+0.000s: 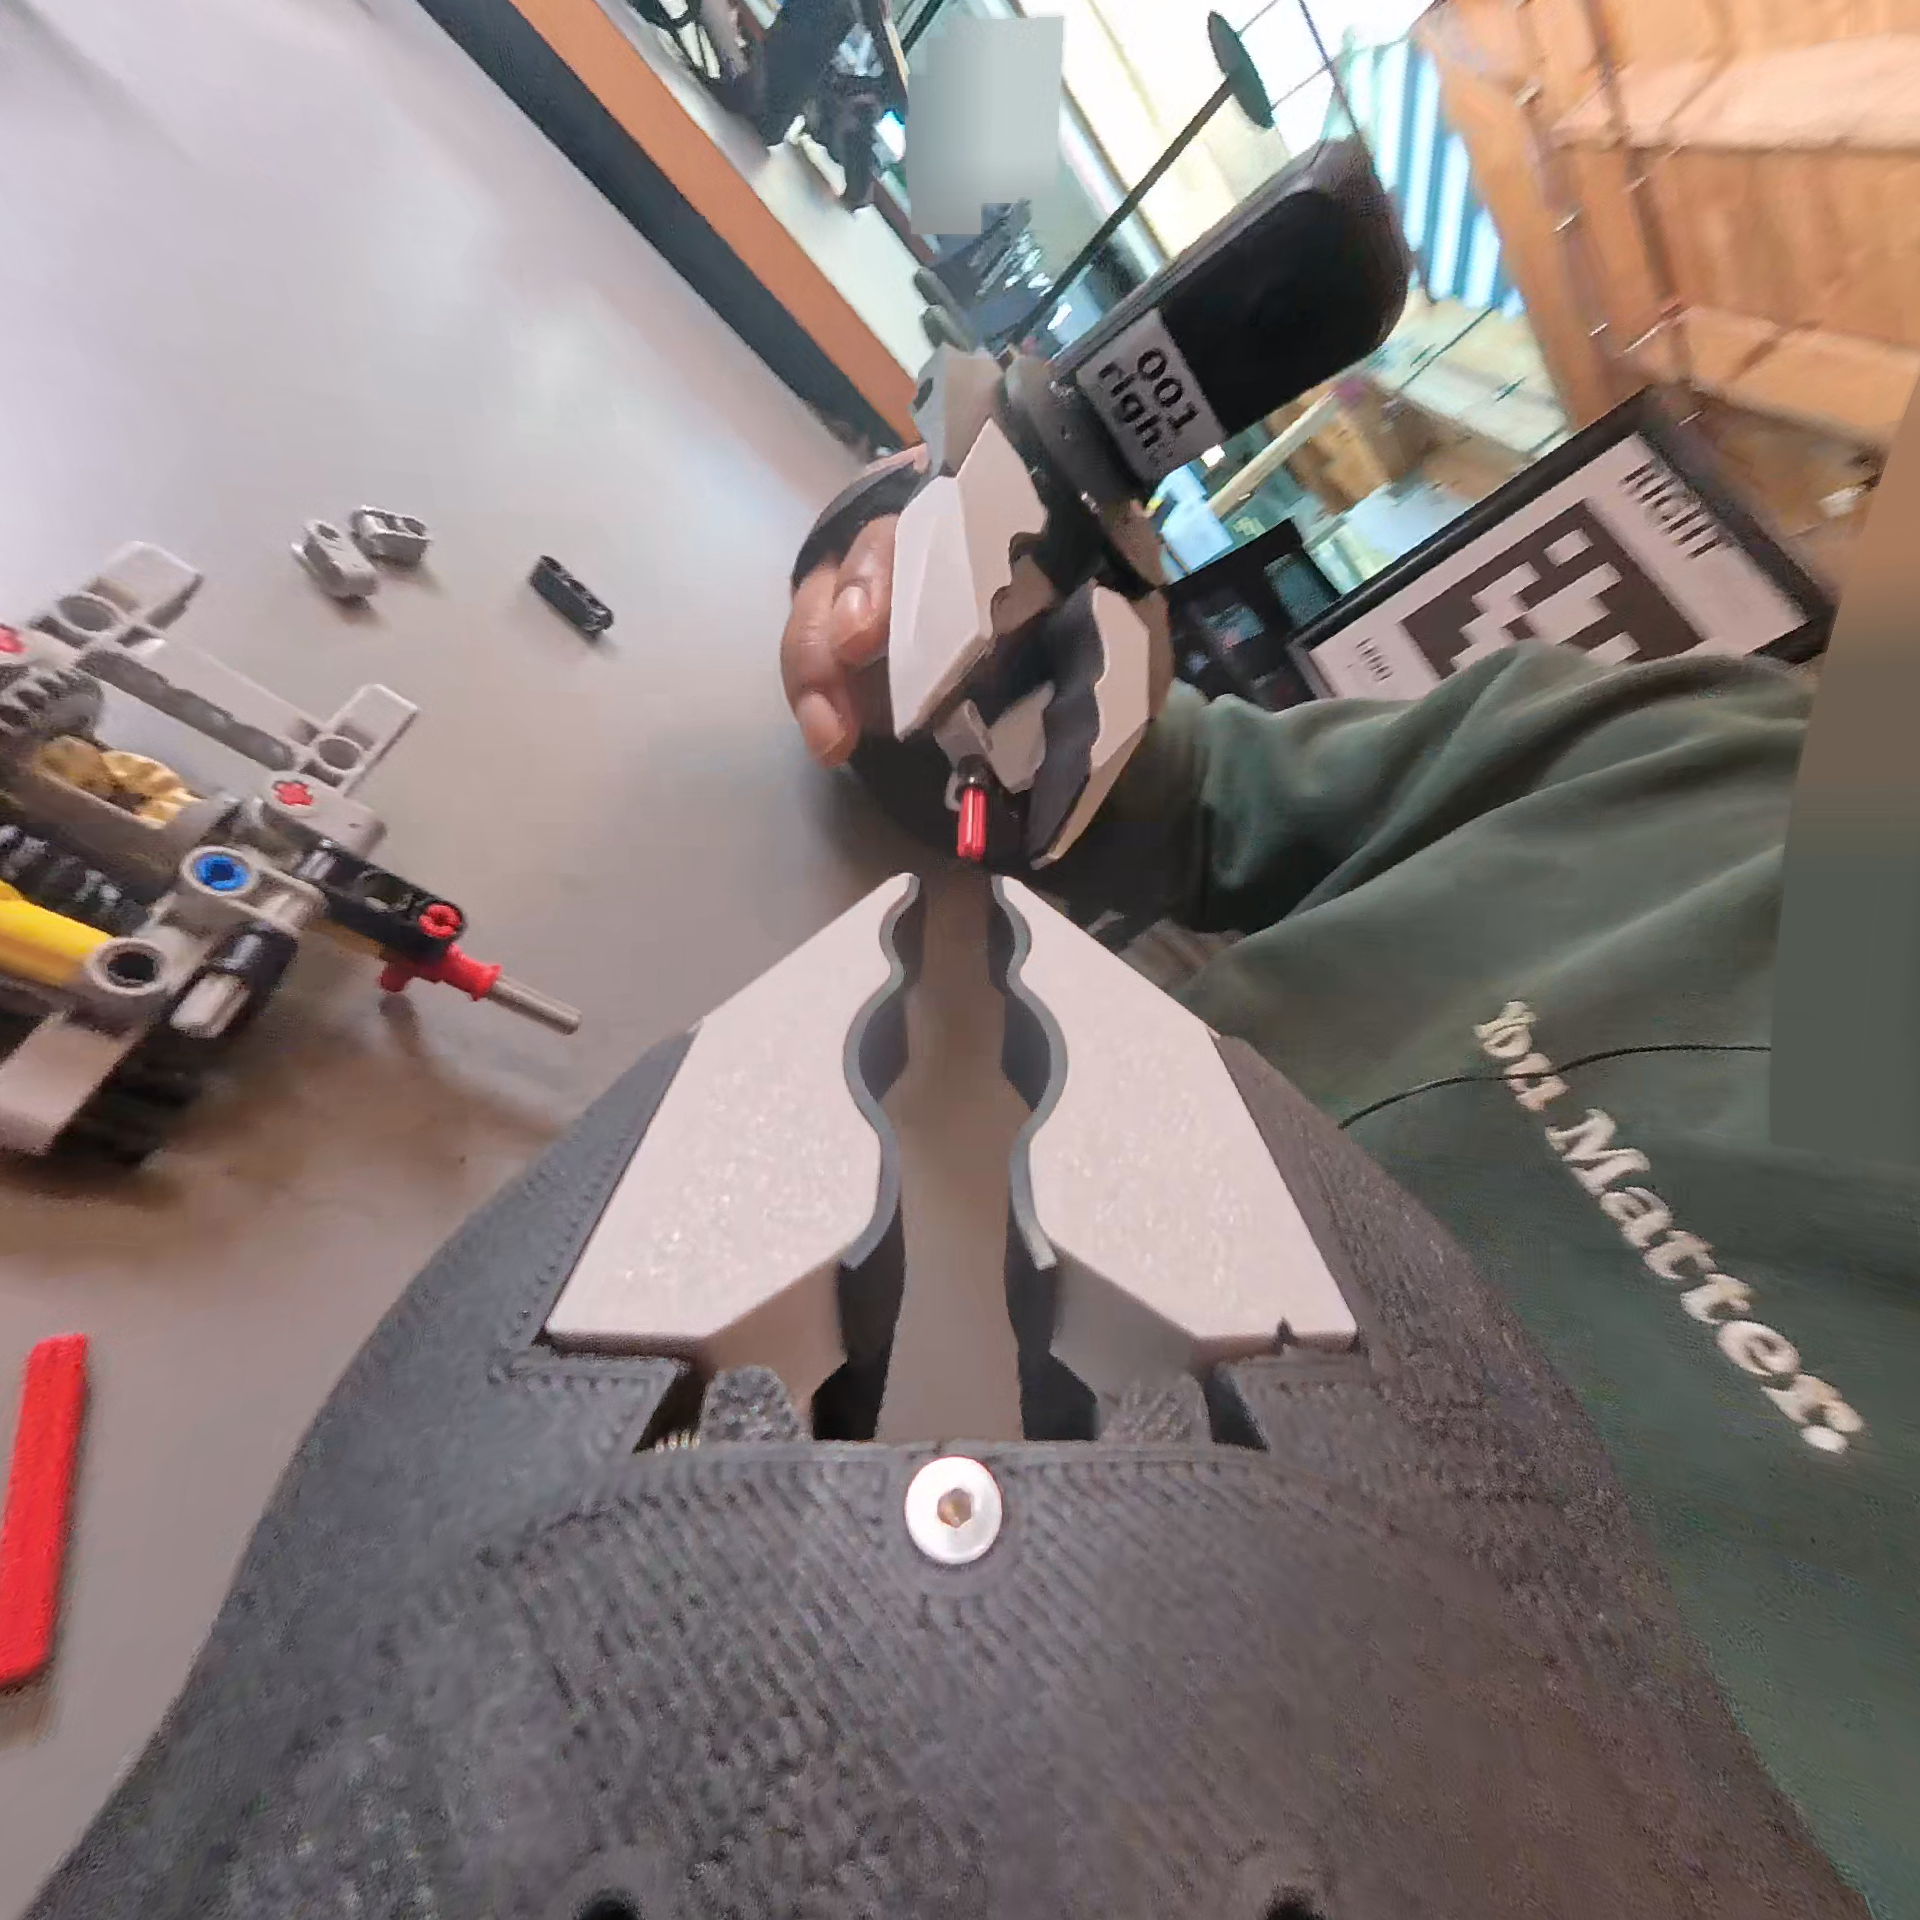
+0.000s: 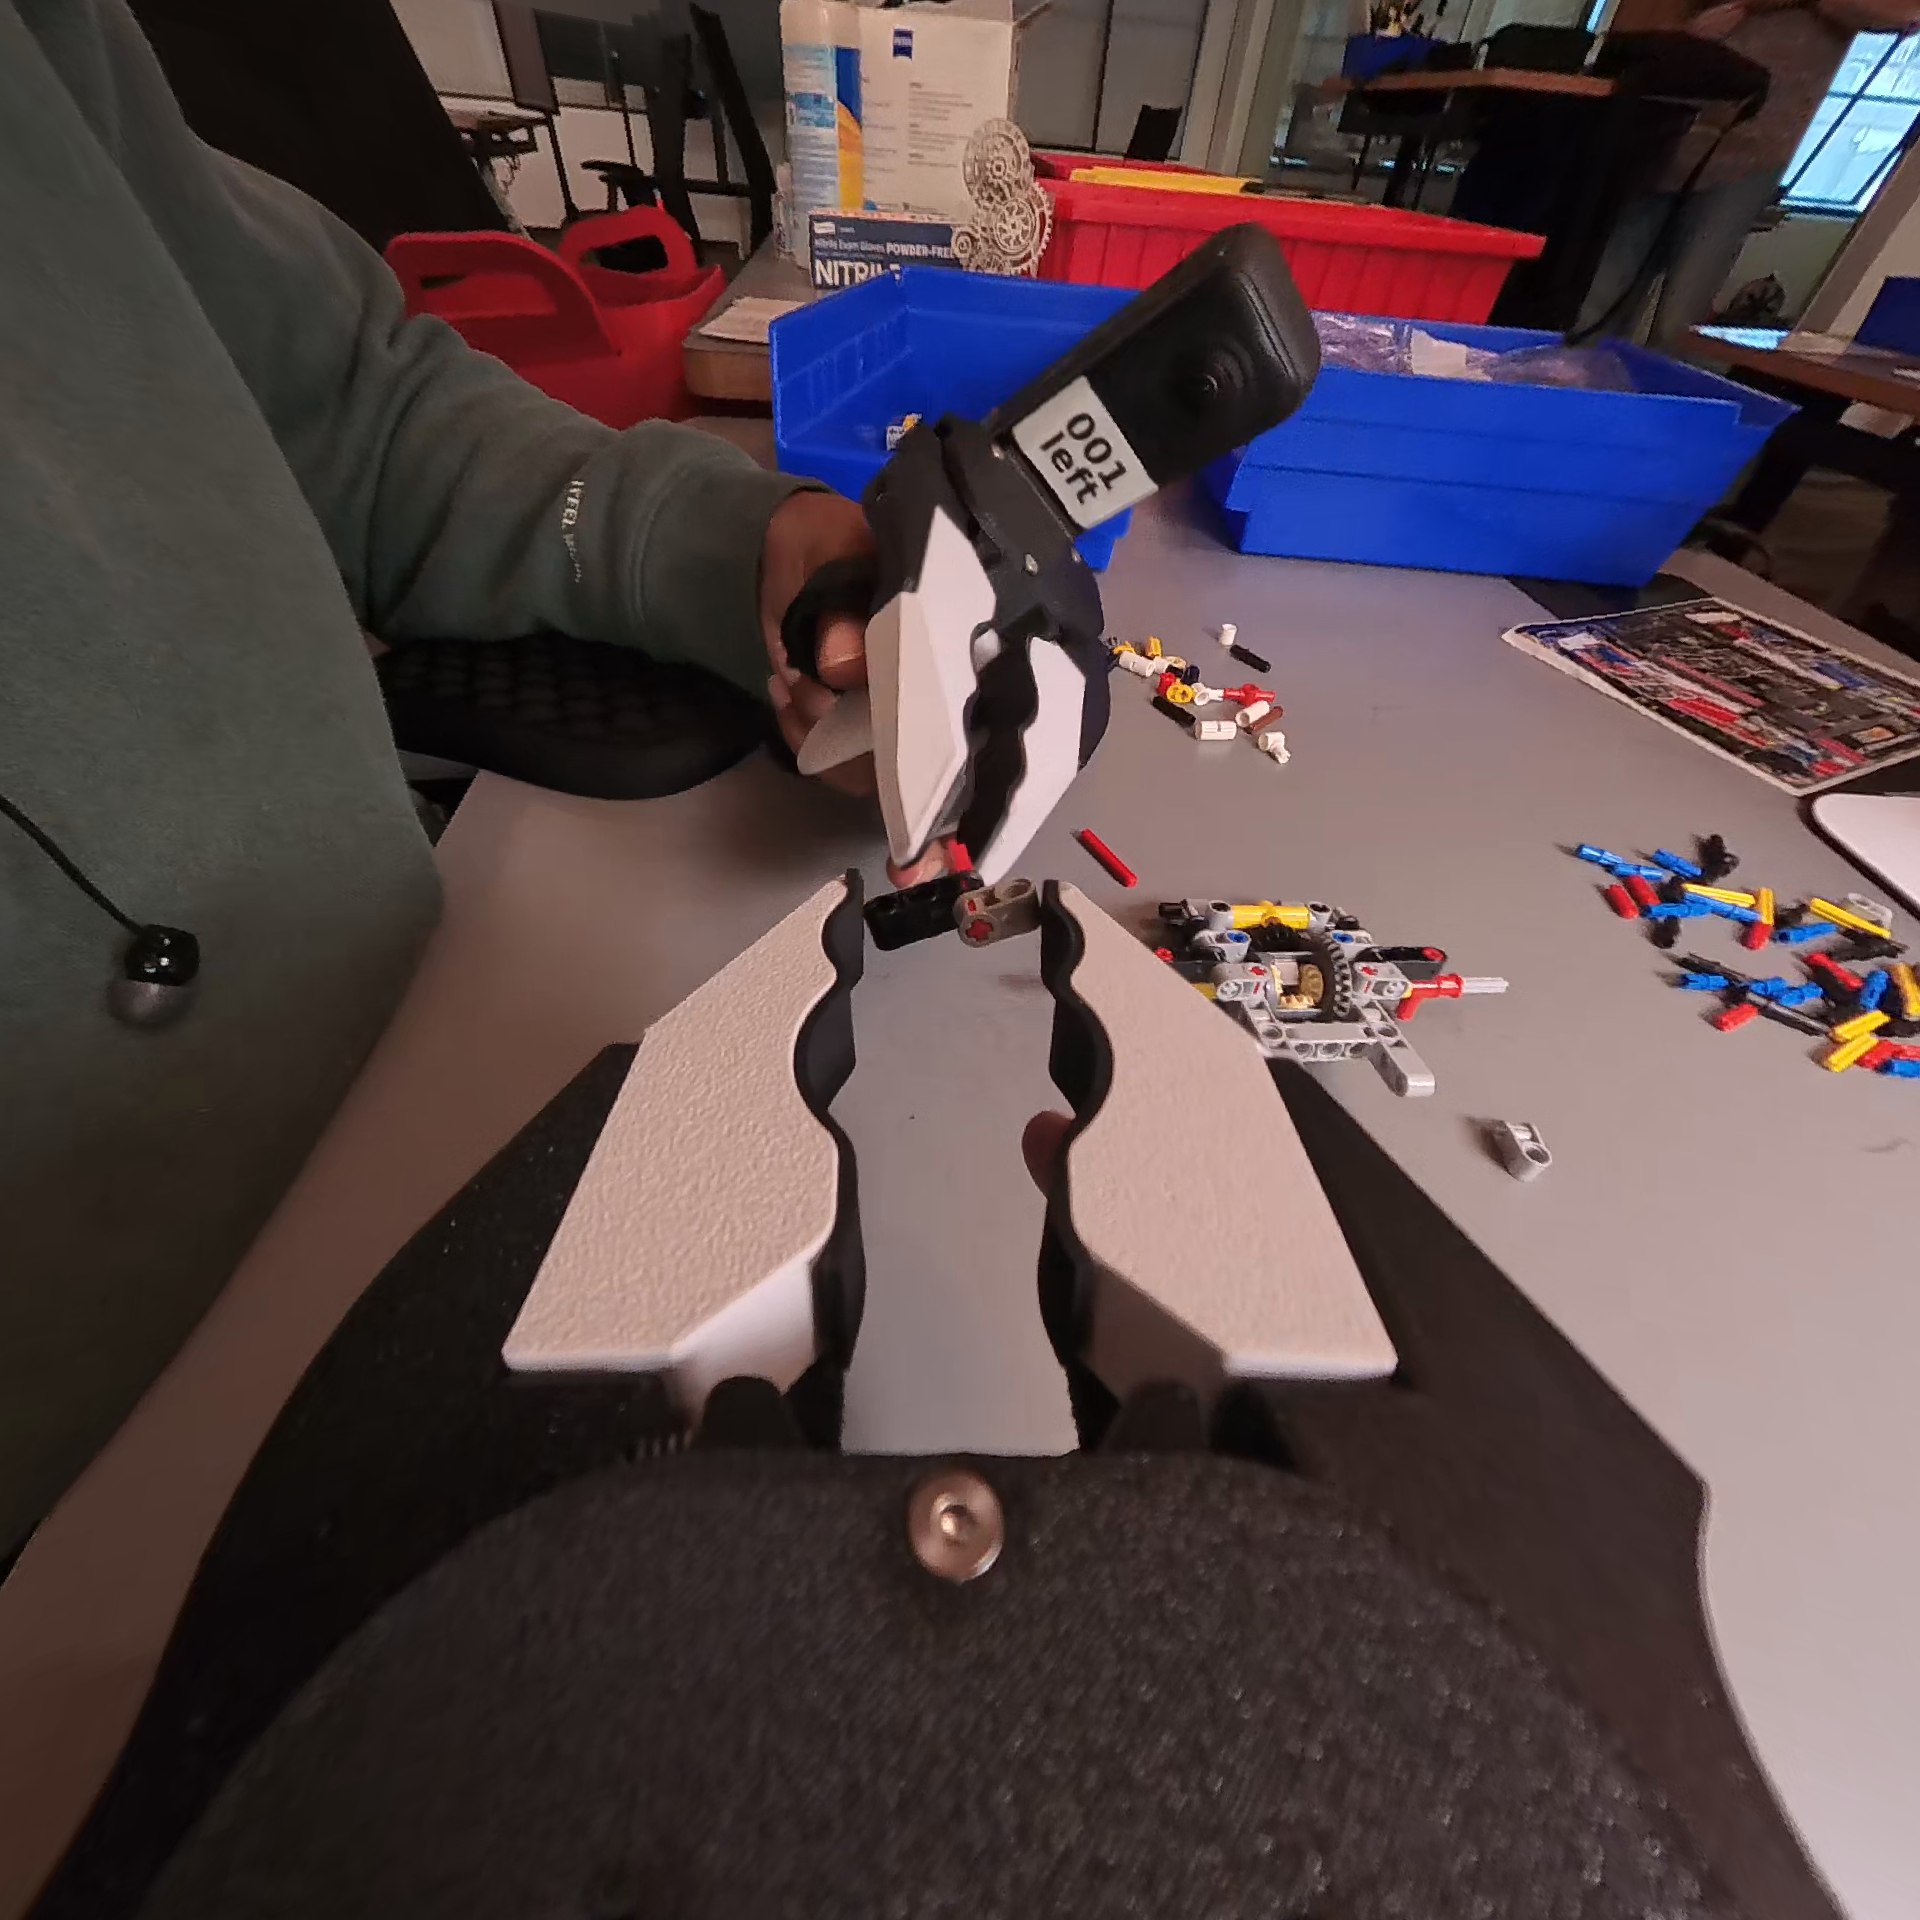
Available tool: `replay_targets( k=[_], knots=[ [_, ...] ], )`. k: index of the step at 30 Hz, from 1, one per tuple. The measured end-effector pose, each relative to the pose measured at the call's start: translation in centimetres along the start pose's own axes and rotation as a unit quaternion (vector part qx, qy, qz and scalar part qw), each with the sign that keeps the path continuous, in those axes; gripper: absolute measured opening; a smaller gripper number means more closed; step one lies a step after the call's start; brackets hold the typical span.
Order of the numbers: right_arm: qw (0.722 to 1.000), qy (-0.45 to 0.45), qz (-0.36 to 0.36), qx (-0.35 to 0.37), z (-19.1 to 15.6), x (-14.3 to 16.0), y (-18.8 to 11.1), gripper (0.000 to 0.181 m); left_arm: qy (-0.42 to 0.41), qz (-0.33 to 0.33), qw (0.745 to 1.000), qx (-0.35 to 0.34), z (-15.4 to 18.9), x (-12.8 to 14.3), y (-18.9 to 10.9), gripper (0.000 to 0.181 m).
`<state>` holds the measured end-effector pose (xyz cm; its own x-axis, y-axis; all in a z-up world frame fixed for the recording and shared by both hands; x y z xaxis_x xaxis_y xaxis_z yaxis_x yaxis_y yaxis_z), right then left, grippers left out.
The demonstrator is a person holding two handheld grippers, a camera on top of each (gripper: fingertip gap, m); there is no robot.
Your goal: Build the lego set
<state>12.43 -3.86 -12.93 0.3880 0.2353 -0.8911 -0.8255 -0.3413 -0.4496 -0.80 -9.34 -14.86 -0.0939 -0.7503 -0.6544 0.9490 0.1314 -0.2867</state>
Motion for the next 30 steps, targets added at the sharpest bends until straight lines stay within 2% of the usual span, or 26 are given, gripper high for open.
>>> replay_targets(
  k=[3, 6, 13, 24, 30],
  knots=[
    [1.000, 0.003, -0.001, -0.008, -0.2, -0.1, 0.4, 0.033, 0.049, -0.015, 0.998, -0.039, 0.5, 0.0, 0.5, 0.011],
    [1.000, 0.006, -0.009, -0.011, -0.3, 0.2, 0.8, 0.033, 0.095, -0.024, 0.992, -0.079, 0.8, -0.1, 0.6, 0.001],
    [0.999, 0.011, -0.040, -0.016, -0.3, 0.7, 1.3, 0.033, 0.162, -0.054, 0.974, -0.148, 1.1, 0.3, 0.7, 0.001],
    [0.995, -0.045, -0.092, 0.010, -1.0, 1.5, 2.0, 0.033, 0.140, -0.081, 0.976, -0.147, 0.6, 0.9, 1.2, 0.001],
    [0.993, -0.040, -0.109, 0.007, -0.9, 1.7, 2.1, 0.032, 0.133, -0.086, 0.975, -0.158, 0.1, 1.2, 1.4, 0.002]
  ],
)
Point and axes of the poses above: each gripper's, where its closed fingertips meet, y out along the fingers, x out of its underside, z = x × y across the jaws, the point moved 7 cm from there along -y, back along the fingers, and after that the axes turned 14 degrees about -z, right-handed, at the moved point
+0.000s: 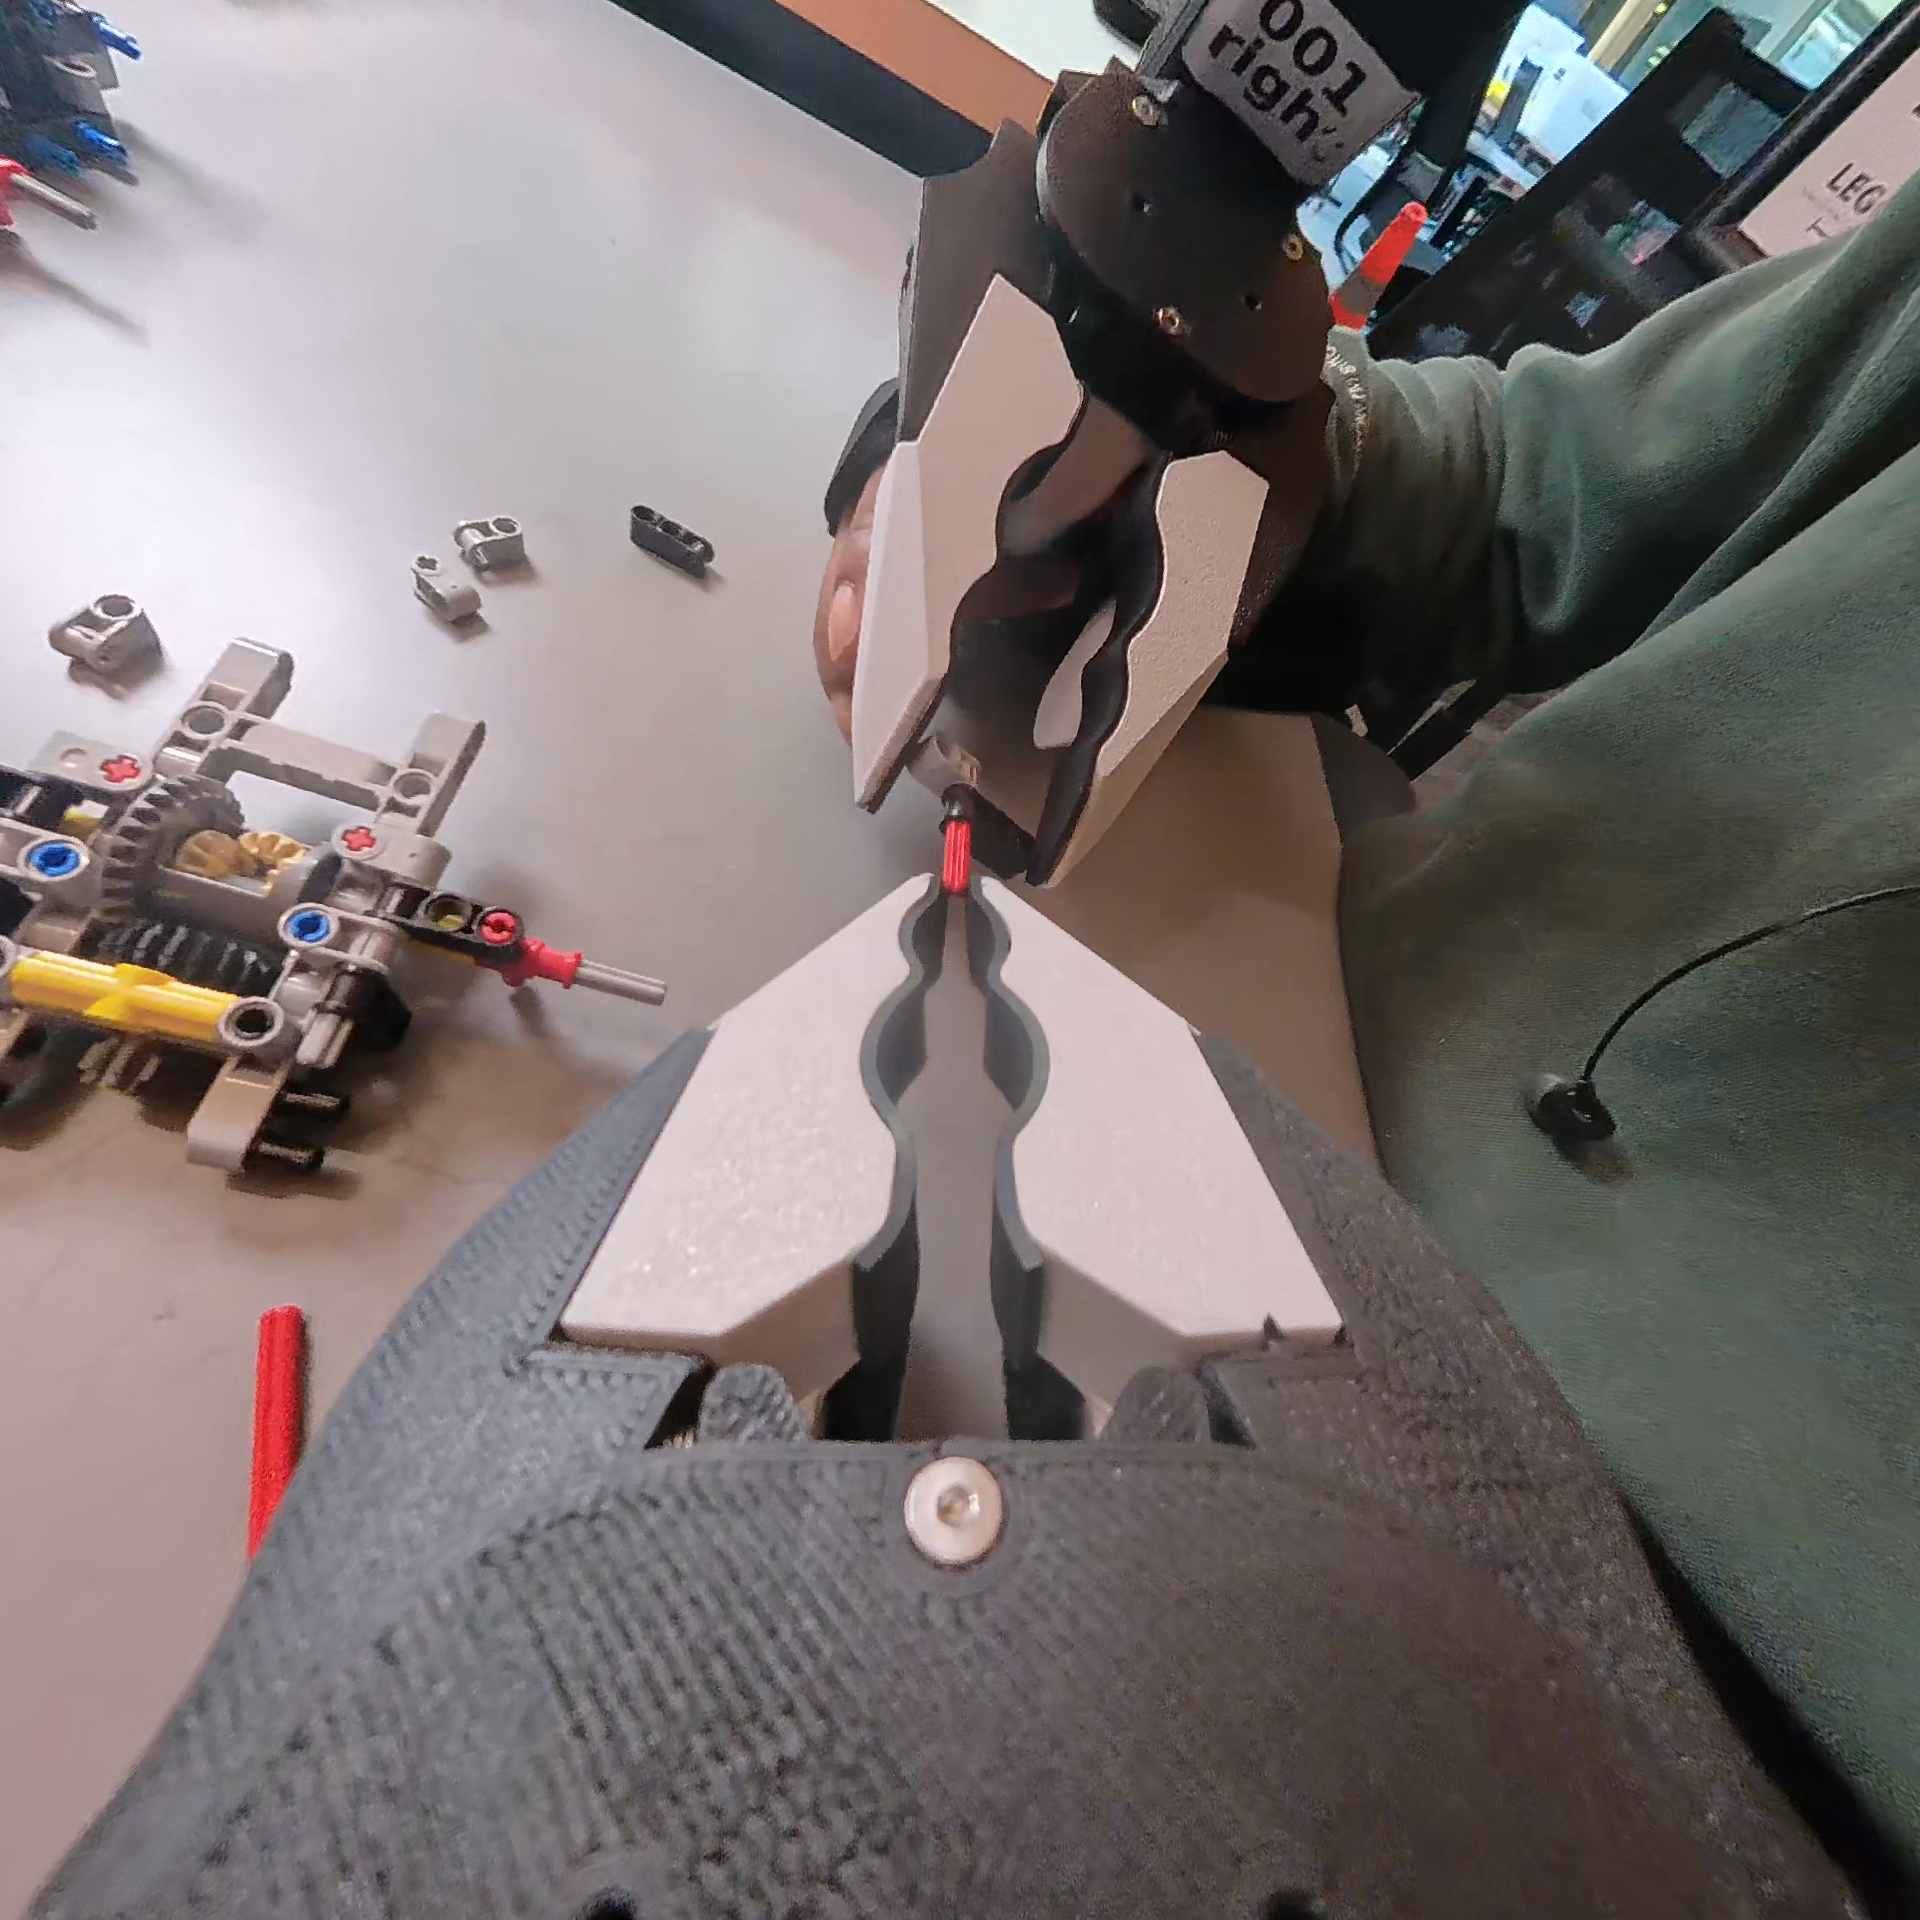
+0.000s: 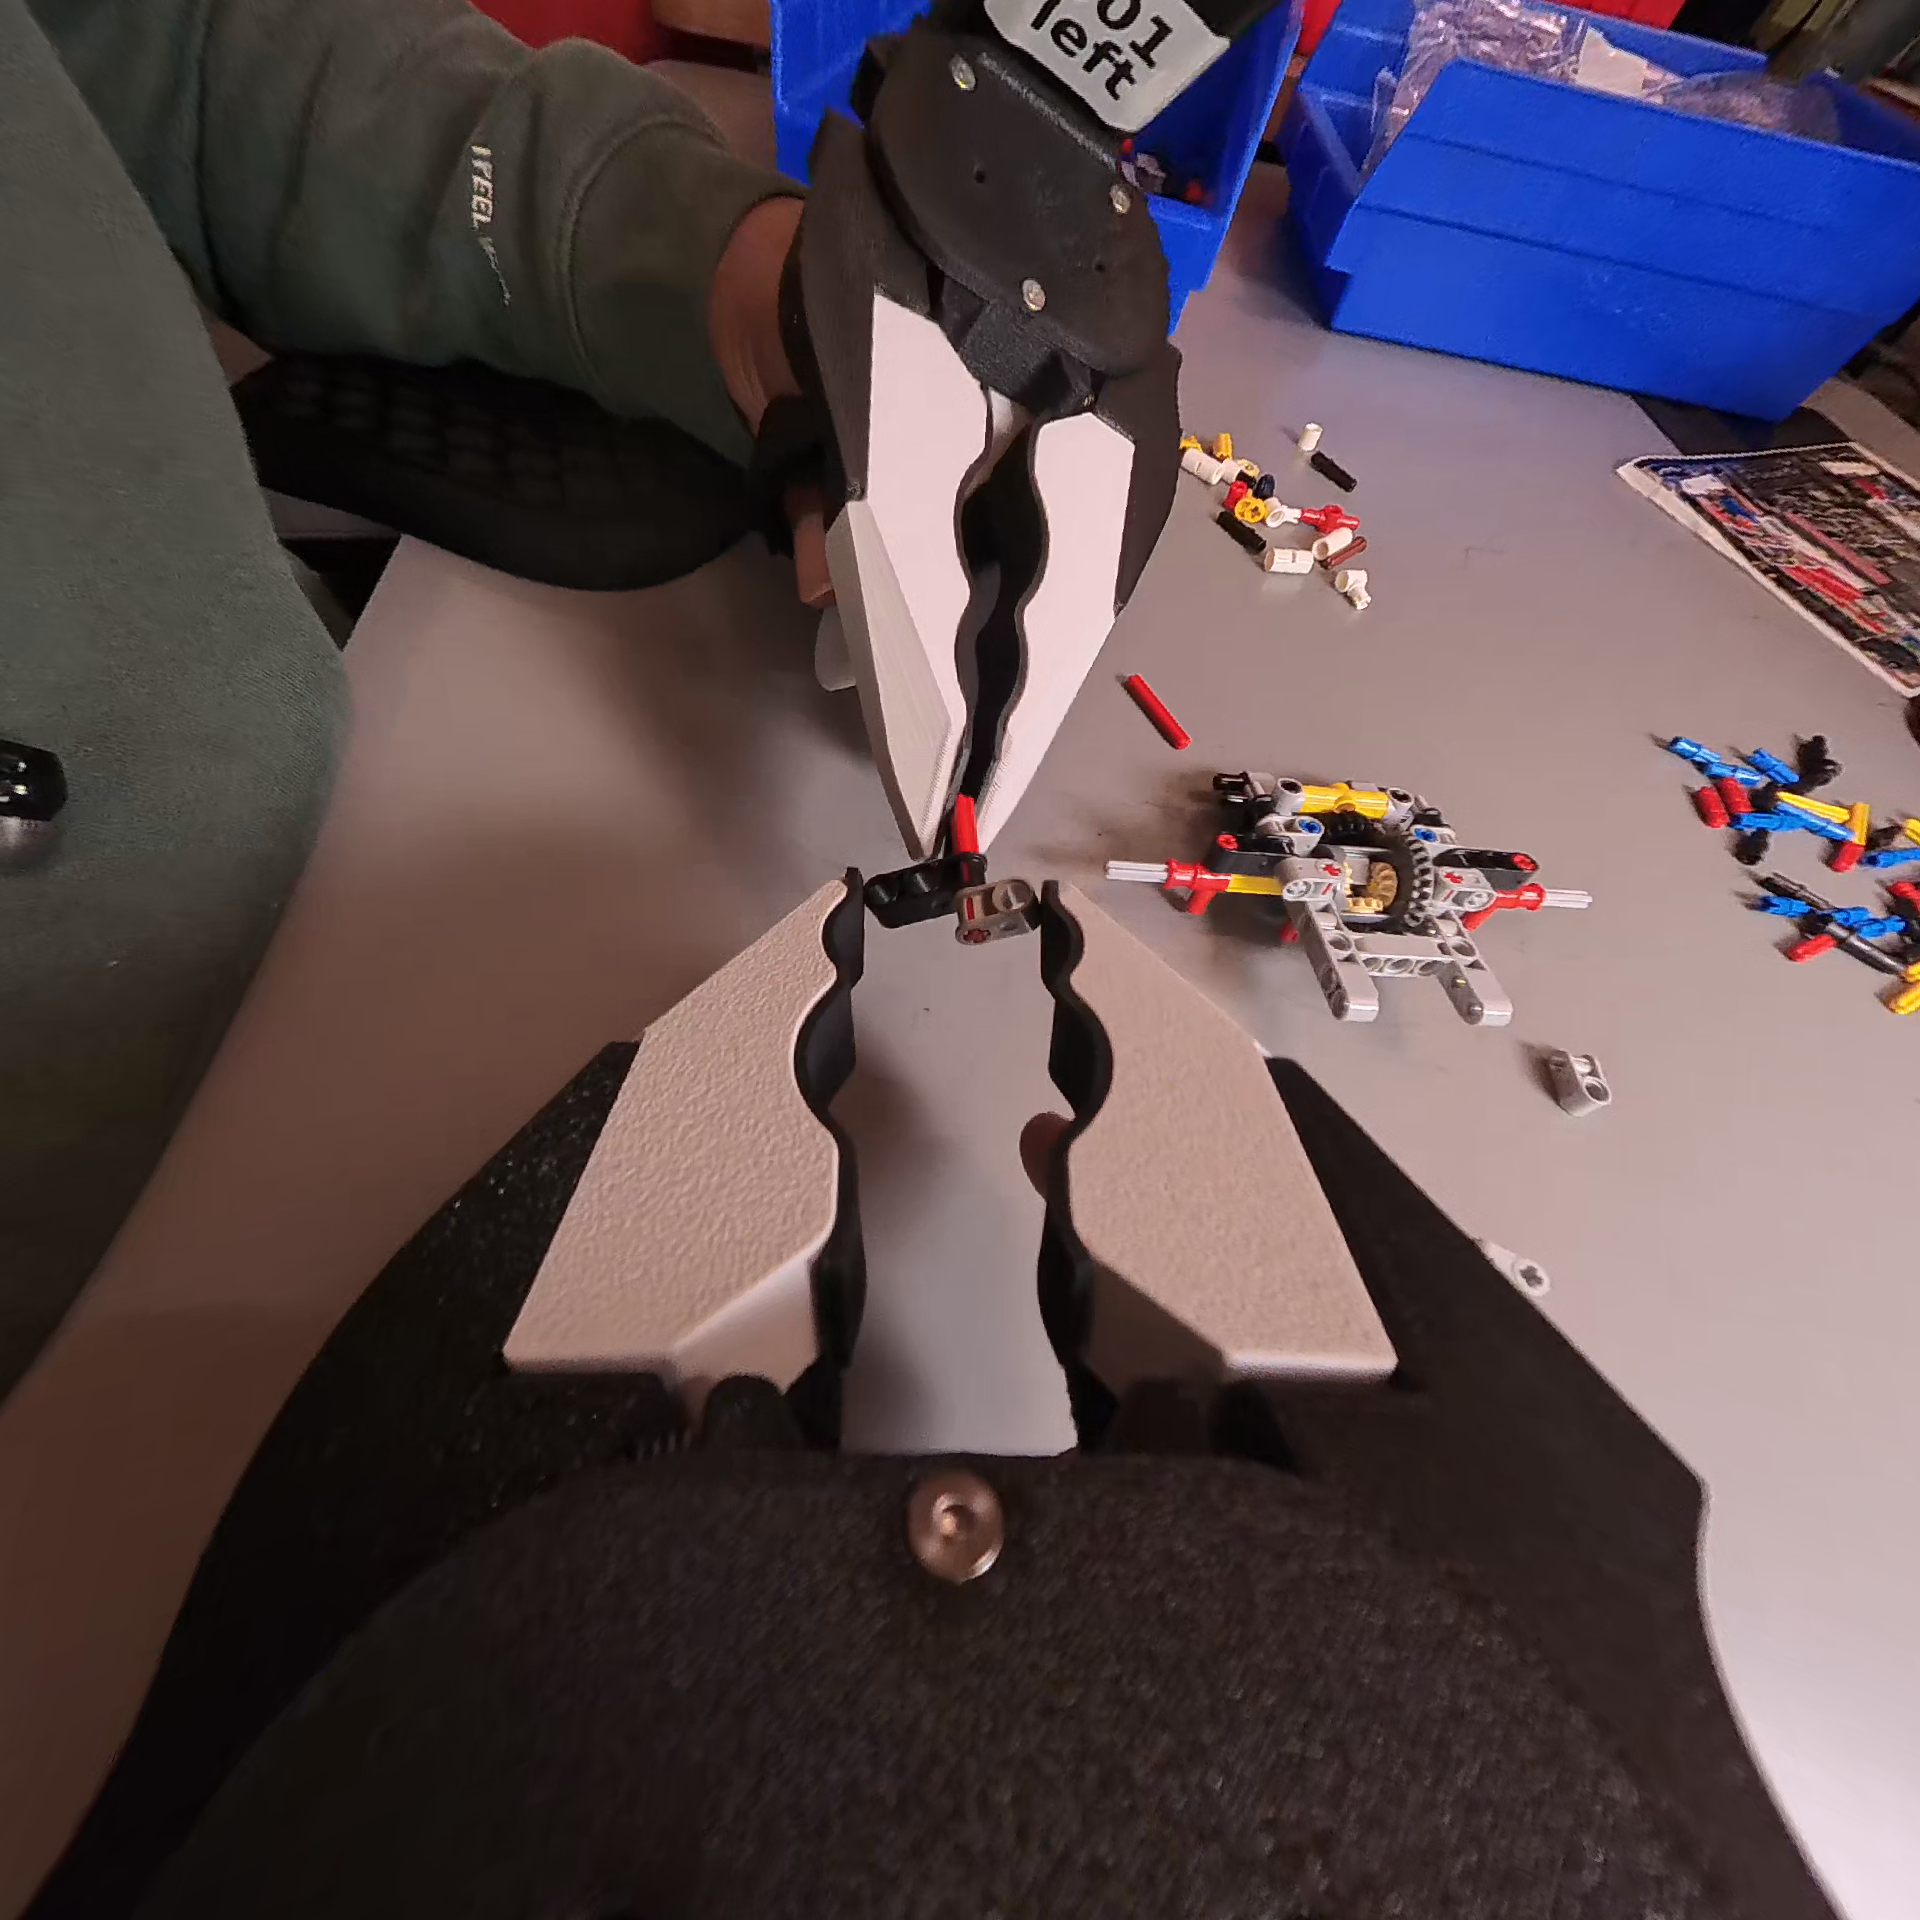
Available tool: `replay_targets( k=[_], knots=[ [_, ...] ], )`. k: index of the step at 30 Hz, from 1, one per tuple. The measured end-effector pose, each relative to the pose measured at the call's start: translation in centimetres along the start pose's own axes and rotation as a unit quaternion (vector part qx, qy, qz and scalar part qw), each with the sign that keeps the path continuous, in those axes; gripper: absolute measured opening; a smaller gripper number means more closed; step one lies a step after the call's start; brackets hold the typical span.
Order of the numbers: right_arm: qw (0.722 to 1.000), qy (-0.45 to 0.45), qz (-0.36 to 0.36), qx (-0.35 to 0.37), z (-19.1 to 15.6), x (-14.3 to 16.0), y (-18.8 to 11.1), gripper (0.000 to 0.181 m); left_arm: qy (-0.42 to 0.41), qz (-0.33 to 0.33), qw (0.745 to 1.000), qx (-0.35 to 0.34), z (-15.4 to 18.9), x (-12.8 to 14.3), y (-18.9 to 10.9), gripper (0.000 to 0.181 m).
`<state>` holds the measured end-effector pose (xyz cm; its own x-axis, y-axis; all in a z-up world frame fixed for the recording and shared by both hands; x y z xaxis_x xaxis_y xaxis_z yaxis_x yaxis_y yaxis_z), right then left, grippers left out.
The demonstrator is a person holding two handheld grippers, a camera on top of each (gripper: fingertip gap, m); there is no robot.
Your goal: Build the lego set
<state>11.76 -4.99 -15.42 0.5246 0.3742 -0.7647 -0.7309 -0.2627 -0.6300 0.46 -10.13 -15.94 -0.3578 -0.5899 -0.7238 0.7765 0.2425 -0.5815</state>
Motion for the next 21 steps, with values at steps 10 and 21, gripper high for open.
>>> replay_targets(
  k=[10, 21],
  knots=[
    [0.998, -0.007, -0.056, 0.011, 0.2, 1.2, 0.2, 0.032, 0.033, -0.026, 0.998, -0.050, -0.3, 0.3, 0.3, 0.000],
    [0.990, 0.048, -0.120, 0.063, 3.2, 4.8, -3.6, 0.033, 0.117, -0.117, 0.972, -0.169, -6.0, -6.9, 1.0, 0.017]
  ],
)
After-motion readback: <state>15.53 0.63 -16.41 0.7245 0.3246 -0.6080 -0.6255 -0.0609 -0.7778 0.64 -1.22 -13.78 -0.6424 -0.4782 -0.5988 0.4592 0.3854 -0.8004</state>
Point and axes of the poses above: each gripper's, where its closed fingertips meet, y out along the fingers, x out of its underside, z = x × y across the jaws, the point moved 7 cm from there along -y, back along the fingers, and after that the axes turned 14 degrees about -z, right-handed, at the moved point
